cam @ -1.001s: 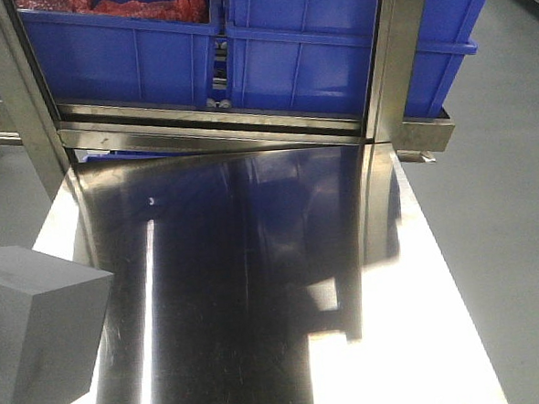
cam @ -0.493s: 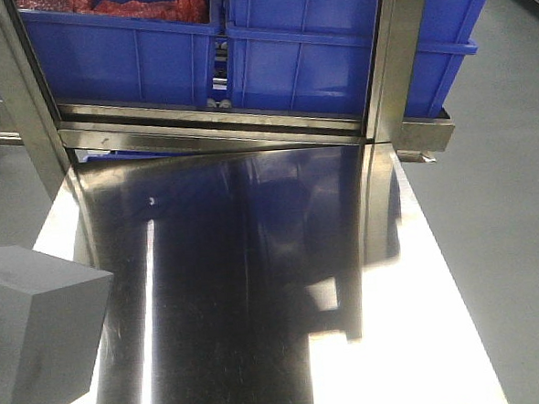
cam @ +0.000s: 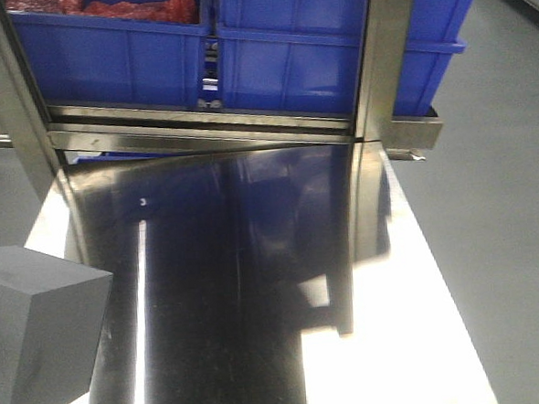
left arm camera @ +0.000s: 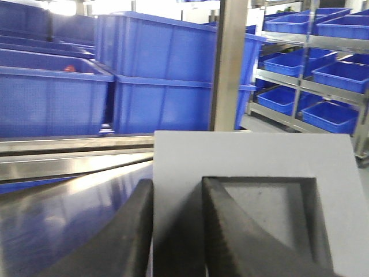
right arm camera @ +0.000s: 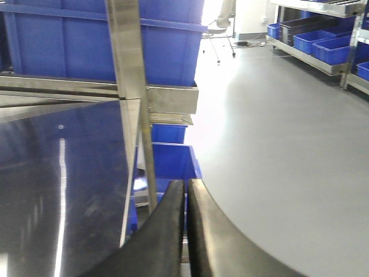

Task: Sort gray base to blue bin
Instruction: 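Drive away from the table holding the gray base in the left gripper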

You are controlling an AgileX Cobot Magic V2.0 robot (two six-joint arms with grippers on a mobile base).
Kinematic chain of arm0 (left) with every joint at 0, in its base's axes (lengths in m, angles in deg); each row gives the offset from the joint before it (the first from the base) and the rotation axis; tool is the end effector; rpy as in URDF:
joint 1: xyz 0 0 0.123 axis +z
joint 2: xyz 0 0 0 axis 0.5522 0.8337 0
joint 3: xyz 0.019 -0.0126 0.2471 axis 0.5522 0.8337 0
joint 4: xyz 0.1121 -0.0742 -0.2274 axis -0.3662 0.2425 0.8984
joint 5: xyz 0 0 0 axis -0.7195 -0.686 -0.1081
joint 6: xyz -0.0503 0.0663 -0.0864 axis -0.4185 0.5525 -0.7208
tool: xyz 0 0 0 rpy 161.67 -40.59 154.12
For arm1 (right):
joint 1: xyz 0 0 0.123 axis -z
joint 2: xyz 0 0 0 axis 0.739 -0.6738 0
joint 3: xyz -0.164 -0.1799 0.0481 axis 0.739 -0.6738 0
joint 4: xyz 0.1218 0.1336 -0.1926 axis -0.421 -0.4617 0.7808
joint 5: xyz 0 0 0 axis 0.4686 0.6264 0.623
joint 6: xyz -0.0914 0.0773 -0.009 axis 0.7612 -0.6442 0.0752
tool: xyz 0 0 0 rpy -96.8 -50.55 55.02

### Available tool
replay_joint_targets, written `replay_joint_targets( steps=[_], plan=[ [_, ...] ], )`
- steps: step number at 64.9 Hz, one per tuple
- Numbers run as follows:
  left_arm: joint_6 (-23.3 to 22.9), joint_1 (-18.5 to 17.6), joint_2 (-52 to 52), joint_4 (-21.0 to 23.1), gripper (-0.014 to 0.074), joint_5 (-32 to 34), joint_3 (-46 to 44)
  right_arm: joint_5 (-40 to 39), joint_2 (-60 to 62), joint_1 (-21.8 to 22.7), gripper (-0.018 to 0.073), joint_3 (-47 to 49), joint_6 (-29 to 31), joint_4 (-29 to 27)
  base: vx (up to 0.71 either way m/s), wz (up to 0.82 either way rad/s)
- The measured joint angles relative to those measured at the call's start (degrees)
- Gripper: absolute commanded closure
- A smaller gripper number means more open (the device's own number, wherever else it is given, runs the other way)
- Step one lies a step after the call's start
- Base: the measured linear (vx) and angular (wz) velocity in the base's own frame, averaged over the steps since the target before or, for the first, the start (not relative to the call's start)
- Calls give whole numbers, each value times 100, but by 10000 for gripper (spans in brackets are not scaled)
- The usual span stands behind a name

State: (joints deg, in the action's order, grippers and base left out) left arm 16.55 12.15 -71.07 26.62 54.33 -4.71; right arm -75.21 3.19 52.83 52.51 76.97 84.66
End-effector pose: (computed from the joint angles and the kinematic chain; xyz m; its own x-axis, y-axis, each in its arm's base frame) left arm 0.1343 -0.0595 0.2941 -0.0862 -0.0899 -0.9922 0.4066 0.9060 -0.1174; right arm 0.1335 -0.0117 0.1808 -0.1421 0.0465 -0.9888 0.0915 0.9952 0.0336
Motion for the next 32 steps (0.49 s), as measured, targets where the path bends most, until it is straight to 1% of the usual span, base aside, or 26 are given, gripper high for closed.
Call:
replay_joint_targets(
  steps=[13,32],
  plan=[
    [0,0,0,0,604,0,0,0,0,0,564,0,0,0,-7,-42],
    [0,0,0,0,604,0,7,0,0,0,564,0,0,0,-10,-65]
  ],
)
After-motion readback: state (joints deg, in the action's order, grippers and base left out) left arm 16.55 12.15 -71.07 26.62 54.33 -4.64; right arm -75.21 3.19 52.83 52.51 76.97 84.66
